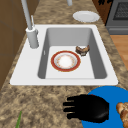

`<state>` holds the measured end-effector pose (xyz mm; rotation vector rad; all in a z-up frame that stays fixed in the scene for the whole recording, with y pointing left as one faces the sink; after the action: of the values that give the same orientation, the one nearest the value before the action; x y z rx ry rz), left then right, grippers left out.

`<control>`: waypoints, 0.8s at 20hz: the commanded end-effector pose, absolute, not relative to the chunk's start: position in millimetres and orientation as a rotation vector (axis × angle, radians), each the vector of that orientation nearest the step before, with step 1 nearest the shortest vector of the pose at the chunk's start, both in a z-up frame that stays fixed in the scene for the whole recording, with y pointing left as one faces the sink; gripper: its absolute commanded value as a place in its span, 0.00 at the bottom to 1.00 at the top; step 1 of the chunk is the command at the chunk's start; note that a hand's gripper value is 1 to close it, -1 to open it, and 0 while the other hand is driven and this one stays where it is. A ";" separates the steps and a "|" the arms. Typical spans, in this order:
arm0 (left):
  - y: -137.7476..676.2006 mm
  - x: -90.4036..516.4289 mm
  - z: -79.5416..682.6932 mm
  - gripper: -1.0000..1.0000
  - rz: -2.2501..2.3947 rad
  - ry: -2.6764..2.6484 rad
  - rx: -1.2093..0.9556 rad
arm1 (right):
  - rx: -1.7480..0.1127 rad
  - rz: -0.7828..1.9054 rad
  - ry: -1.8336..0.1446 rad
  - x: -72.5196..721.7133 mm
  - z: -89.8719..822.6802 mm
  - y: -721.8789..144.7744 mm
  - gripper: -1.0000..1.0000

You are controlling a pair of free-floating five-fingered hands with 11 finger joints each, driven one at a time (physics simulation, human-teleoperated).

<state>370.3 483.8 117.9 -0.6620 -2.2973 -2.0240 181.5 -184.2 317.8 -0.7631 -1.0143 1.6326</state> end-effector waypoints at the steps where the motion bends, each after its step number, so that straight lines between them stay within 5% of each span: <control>1: 483.8 370.3 128.7 0.00 -2.056 -2.317 -0.639 | -0.763 1.633 -1.014 181.5 317.8 -184.2 0.50; 16: 473.4 309.0 186.1 0.00 -2.066 -2.268 -0.687 | -0.763 1.633 -1.014 181.5 317.8 -184.2 0.50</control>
<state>324.7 488.1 183.4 -0.6696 -2.2878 -2.0414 181.5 -184.2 317.8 -0.7631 -1.0143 1.6326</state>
